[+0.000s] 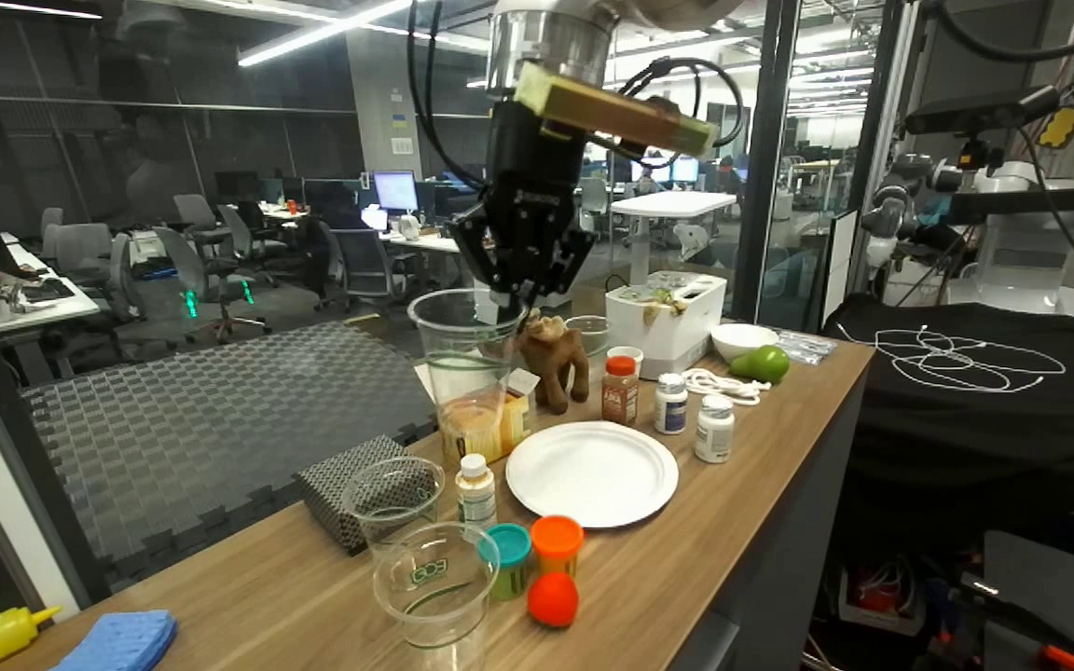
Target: Pile up the plastic cups and put all the containers on the white plate
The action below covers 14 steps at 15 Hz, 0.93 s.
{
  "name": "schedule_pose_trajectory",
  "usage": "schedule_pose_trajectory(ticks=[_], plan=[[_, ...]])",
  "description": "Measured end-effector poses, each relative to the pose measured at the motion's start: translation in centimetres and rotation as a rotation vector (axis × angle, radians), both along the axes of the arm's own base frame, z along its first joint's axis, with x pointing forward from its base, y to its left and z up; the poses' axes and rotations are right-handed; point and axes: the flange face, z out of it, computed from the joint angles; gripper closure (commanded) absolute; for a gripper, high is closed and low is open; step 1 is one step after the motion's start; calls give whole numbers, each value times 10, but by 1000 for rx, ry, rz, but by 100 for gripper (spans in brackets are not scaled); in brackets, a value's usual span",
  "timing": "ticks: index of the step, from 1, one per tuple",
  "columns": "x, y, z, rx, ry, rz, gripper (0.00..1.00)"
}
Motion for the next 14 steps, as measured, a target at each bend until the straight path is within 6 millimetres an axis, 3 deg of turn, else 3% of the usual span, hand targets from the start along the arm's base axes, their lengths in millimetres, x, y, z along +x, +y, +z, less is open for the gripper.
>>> schedule_pose_trajectory(ticks=[6,14], plan=[[45,50,-46,-19,42,26,98],[64,68,-63,-66,35,45,98]])
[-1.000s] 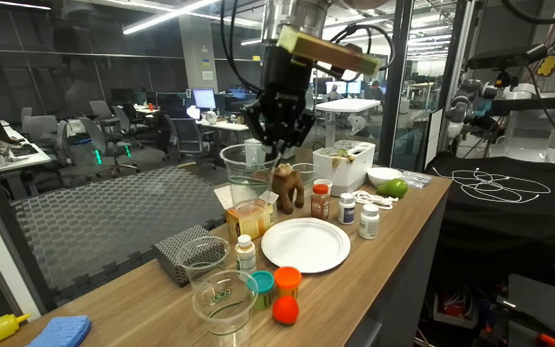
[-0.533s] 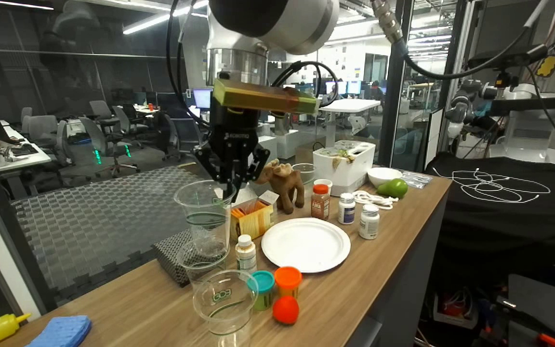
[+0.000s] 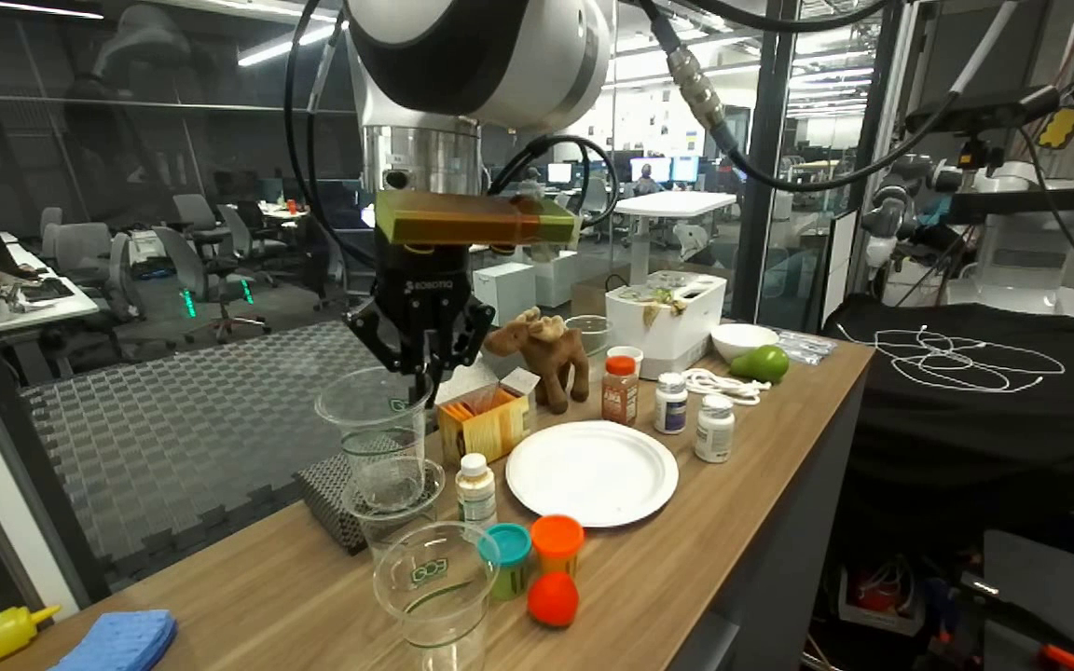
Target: Pile up the plastic cups and put all the containers on the white plate
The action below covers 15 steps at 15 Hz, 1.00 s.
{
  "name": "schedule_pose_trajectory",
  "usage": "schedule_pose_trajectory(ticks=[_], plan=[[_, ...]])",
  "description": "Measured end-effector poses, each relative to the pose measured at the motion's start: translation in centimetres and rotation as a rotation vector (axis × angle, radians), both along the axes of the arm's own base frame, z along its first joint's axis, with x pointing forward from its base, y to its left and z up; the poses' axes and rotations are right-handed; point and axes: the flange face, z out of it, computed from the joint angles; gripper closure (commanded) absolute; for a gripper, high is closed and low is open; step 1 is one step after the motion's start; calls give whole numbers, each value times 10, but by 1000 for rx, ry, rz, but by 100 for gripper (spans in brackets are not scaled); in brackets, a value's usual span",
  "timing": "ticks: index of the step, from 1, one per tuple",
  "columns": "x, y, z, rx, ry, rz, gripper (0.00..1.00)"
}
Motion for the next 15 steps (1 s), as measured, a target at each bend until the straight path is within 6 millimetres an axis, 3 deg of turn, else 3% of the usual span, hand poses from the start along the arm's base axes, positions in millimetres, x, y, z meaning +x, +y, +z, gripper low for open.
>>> schedule_pose_trajectory(ticks=[8,9,10,15], plan=[[3,-6,-22,-4,27,-14,98],[3,-7,-22,-5,25,-16,69],[4,-9,-22,-5,22,-19,68],[8,-11,-25,-2,4,-26,31]])
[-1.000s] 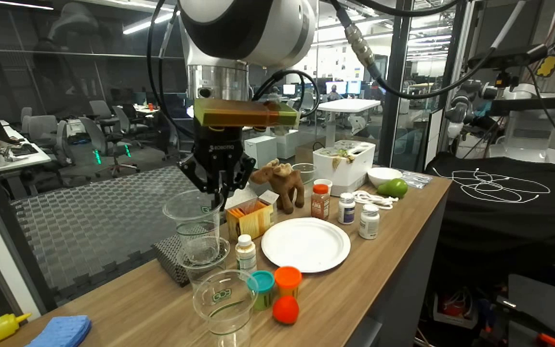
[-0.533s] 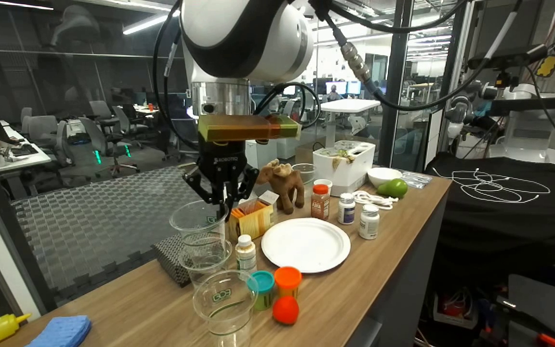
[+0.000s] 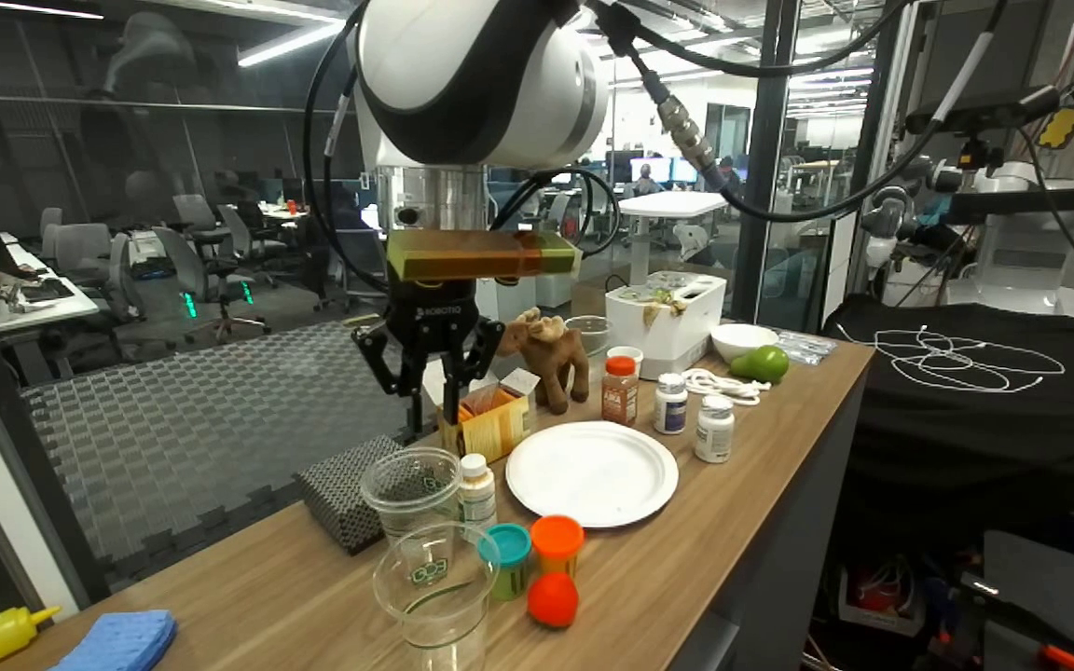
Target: Pile up the plastic cups and put all the containers on the white plate
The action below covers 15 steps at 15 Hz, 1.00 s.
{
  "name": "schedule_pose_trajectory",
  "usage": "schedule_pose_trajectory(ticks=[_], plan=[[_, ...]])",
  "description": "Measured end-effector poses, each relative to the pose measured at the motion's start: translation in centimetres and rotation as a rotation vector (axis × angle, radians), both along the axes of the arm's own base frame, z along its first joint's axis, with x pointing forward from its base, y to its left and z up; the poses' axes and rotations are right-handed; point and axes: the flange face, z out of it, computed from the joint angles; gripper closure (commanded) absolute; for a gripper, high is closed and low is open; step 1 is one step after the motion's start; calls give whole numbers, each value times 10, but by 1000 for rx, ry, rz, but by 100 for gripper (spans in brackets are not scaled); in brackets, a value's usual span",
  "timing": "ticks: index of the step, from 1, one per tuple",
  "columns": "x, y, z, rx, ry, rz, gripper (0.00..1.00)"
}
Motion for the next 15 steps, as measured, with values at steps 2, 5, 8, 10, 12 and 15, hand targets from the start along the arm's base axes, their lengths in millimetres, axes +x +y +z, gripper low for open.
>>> schedule_pose_trajectory(ticks=[2,5,8,10,12,15], plan=[[1,1,2,3,-14,0,16],[3,3,6,9,-32,0,0],[1,4,16,10,-31,1,0],[-8,7,28,7,-18,10,0],[-22,12,38,2,-2,27,0],[-50,20,39,-9,34,56,0]])
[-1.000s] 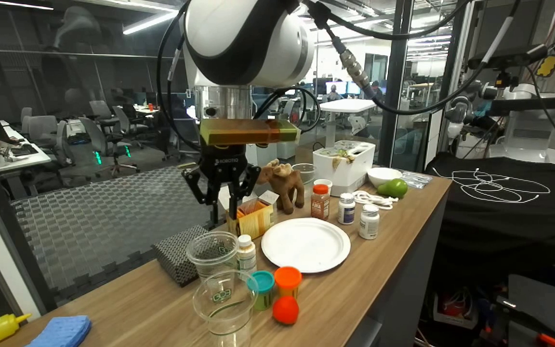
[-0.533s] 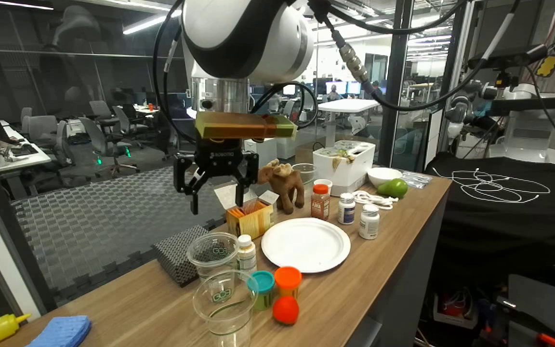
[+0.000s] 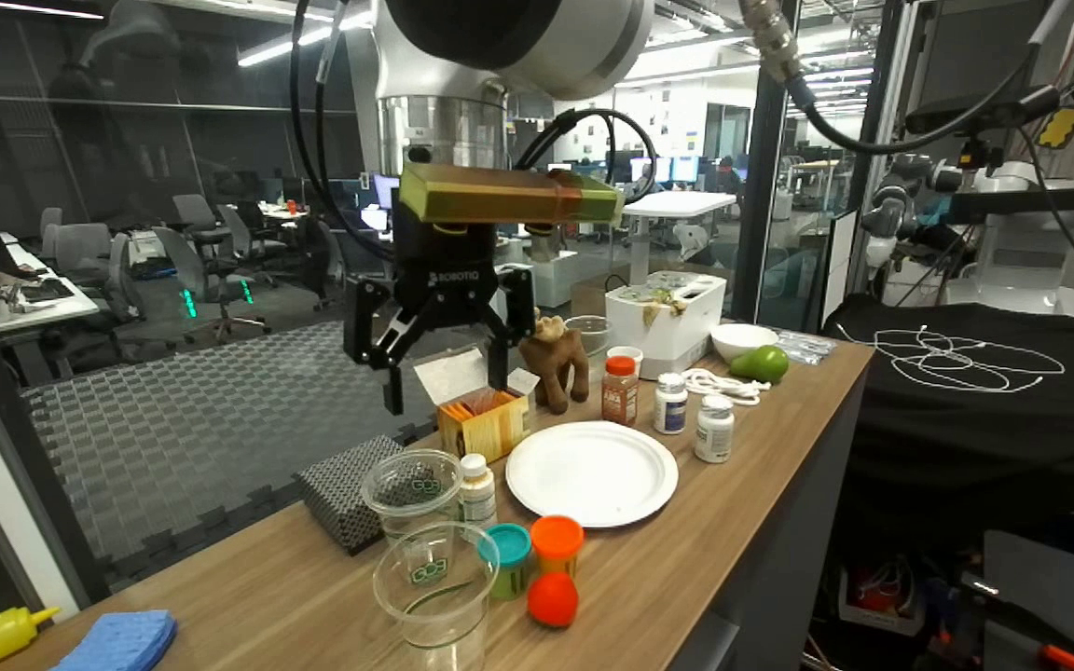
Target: Pile up the plastic cups and put all the containers on the white plate
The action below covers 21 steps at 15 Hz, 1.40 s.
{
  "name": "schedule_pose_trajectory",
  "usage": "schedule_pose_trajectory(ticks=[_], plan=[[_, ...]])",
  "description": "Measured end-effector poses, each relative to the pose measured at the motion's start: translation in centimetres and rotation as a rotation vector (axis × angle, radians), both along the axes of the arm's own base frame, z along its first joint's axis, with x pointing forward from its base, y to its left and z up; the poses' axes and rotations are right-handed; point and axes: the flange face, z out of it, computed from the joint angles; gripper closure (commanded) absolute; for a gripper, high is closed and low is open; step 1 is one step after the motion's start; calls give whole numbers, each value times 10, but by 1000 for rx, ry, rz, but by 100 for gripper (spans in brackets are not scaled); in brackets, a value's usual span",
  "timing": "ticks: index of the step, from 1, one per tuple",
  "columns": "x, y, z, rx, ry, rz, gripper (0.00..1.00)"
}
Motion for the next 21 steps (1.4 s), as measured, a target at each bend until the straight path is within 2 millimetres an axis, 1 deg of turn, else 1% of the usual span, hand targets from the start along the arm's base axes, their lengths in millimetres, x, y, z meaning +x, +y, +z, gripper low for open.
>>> schedule_pose_trajectory(ticks=[2,5,7,9,12,16,19,20,21], plan=[[-21,7,-12,-7,35,22,0],[-49,19,-38,6,81,68,0],[-62,26,-53,4,92,95,0],[-70,30,-64,-18,89,125,0],[-72,30,-74,-68,68,167,0],[-65,22,-90,-111,70,192,0],[-59,22,-106,-120,86,199,0],[-57,24,-111,-120,91,200,8],[-54,26,-114,-119,92,202,26]])
